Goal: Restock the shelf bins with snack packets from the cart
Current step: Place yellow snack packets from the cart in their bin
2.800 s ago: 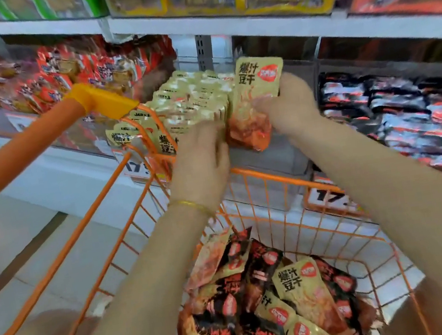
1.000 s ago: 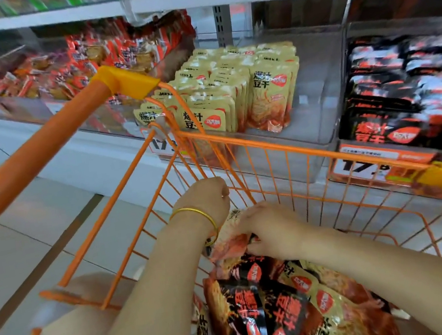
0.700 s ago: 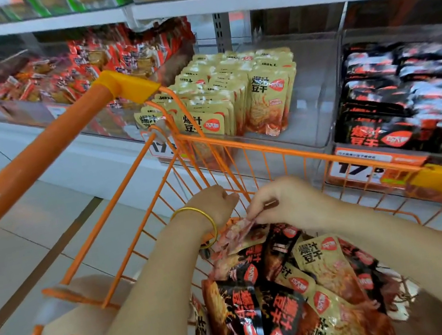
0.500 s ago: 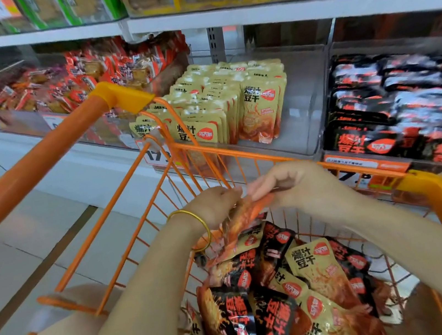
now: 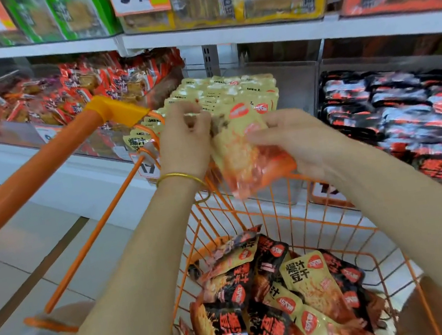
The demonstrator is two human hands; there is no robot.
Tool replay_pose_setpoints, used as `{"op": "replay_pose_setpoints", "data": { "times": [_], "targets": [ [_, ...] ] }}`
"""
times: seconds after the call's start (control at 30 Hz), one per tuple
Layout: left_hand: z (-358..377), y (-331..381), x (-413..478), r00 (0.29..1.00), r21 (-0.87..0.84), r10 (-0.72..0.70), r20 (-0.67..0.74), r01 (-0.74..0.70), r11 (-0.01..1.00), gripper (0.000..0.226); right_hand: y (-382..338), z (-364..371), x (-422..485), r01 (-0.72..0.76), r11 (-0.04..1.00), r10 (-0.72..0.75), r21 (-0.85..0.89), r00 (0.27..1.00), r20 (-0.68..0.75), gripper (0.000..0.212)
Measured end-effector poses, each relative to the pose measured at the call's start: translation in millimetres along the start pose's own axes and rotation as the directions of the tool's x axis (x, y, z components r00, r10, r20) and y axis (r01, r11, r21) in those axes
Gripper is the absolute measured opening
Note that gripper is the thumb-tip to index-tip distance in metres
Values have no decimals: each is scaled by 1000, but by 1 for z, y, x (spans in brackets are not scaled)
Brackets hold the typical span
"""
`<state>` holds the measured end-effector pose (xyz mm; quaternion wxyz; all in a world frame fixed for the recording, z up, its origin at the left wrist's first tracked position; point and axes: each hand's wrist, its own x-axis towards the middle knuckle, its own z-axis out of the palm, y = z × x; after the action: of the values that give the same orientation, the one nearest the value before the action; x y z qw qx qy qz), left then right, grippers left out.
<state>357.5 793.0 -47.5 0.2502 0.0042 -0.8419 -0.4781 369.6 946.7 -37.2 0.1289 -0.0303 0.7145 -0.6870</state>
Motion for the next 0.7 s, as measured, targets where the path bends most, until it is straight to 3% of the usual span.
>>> {"op": "replay_pose_setpoints", "data": {
  "times": [0.07,0.17,0.3,0.4,0.57,0.63,0.7],
  "targets": [
    [8,-9,2,985,132,141,-96,-128,983,27,-2,1,29,93,995,-96,-26,958,-272,14],
    [22,-34,-8,948,407,314,55,-308,860,41,1,4,72,63,979,-161,-195,823,-545,18],
    [34,-57,-23,909,502,347,231,-417,757,45,17,8,108,-23,987,-78,-159,796,-600,15],
    [38,-63,-27,905,505,343,251,-425,751,45,38,7,126,-73,989,-26,-129,774,-633,34],
    [42,-63,-29,913,502,338,231,-409,762,43,54,-7,146,-347,837,-20,-423,753,-658,46],
    [43,-63,-28,915,498,338,222,-404,767,43,53,-7,151,-332,838,-35,-433,760,-650,51],
    [44,-63,-29,916,492,340,212,-401,773,44,57,-6,150,-270,883,-57,-383,750,-659,43]
  ]
}}
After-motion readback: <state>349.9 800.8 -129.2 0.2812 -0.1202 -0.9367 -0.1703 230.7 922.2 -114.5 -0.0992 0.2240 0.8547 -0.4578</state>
